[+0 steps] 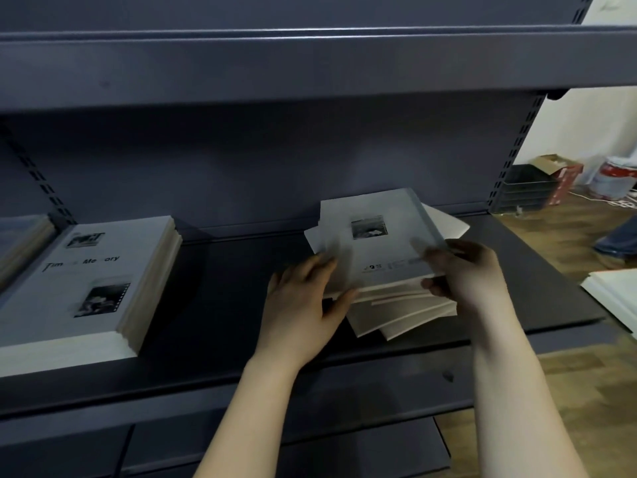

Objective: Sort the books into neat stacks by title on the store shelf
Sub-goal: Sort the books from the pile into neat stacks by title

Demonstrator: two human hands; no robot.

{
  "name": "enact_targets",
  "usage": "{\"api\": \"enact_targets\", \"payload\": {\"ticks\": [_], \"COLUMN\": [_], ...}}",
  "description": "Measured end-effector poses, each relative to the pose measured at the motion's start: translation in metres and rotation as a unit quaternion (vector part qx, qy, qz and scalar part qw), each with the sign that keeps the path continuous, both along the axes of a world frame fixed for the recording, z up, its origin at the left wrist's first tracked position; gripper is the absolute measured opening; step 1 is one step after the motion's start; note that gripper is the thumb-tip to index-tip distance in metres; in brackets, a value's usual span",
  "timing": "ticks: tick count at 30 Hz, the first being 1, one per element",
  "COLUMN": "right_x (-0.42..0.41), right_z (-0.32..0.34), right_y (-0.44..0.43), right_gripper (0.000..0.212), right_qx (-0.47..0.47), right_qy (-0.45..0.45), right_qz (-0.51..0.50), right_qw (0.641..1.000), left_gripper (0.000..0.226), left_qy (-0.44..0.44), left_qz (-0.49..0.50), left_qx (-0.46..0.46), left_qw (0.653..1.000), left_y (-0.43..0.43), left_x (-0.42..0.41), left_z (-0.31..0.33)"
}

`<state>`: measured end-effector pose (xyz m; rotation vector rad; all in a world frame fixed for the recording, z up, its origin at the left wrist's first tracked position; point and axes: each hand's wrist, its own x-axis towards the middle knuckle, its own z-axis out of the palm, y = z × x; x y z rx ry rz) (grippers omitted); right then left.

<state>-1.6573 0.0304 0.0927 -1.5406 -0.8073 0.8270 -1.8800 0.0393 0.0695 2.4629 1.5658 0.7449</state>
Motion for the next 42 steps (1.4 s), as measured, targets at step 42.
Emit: {"api": "enact_targets", "payload": {"ticks": [42], "right_x": [-0.127], "right_z": [-0.029], "right_y": [-0.004], "right_gripper": [0.035], "right_qx": [0.156], "right_qy": [0.183], "right_qz": [0.165], "right_qw": [0.956], "left_gripper": [0.059], "left_qy": [-0.668], "left_qz": [0.013], "left_qx": [-0.078], "left_qw": [0.74], "left_y": [-0.034], "left_x": [-0.051], "left_z": [-0.006]}}
